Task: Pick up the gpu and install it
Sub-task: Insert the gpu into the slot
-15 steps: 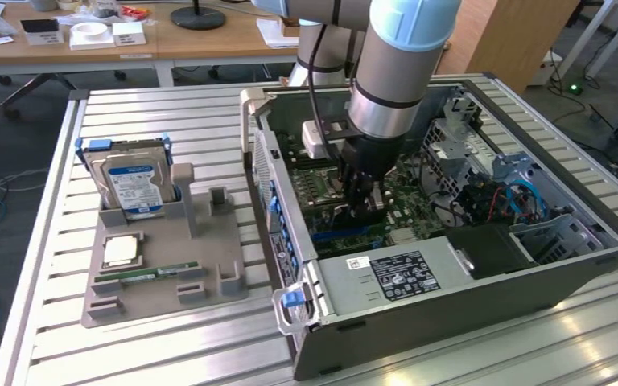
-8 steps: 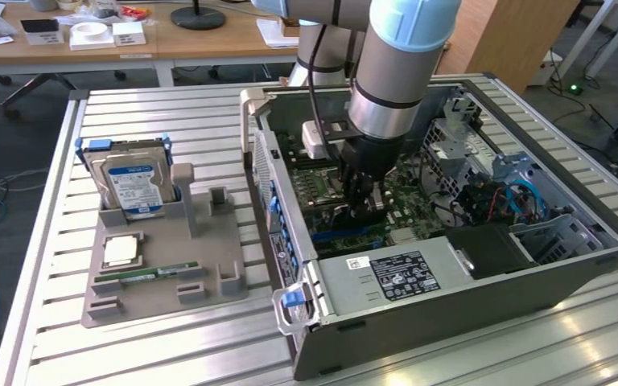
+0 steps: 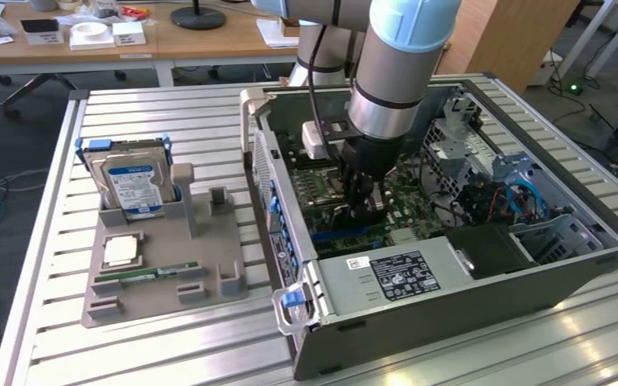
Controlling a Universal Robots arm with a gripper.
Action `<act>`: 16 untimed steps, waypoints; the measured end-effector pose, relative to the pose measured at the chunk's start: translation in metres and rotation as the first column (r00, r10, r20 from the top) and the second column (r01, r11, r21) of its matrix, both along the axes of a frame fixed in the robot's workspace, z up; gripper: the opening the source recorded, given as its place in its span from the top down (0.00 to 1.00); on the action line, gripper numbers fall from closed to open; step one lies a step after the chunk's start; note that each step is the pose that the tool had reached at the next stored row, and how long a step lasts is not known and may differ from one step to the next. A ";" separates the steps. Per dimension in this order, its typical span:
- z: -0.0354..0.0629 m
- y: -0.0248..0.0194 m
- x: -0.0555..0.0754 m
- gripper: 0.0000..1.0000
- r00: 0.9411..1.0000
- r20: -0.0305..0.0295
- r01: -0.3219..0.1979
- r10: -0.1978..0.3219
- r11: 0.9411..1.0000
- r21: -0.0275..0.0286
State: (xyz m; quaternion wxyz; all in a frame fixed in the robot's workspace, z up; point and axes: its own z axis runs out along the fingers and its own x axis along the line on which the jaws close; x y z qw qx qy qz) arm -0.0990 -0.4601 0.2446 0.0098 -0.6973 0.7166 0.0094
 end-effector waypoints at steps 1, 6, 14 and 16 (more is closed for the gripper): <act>0.0001 0.0000 0.000 0.73 1.000 0.000 0.000 0.000 1.000 0.000; 0.0030 0.0001 0.000 0.73 1.000 0.000 0.000 0.000 1.000 0.000; 0.0042 -0.0001 0.000 0.73 1.000 0.000 0.001 -0.001 1.000 0.000; 0.0035 -0.0001 0.000 0.73 1.000 0.000 0.001 -0.001 1.000 0.000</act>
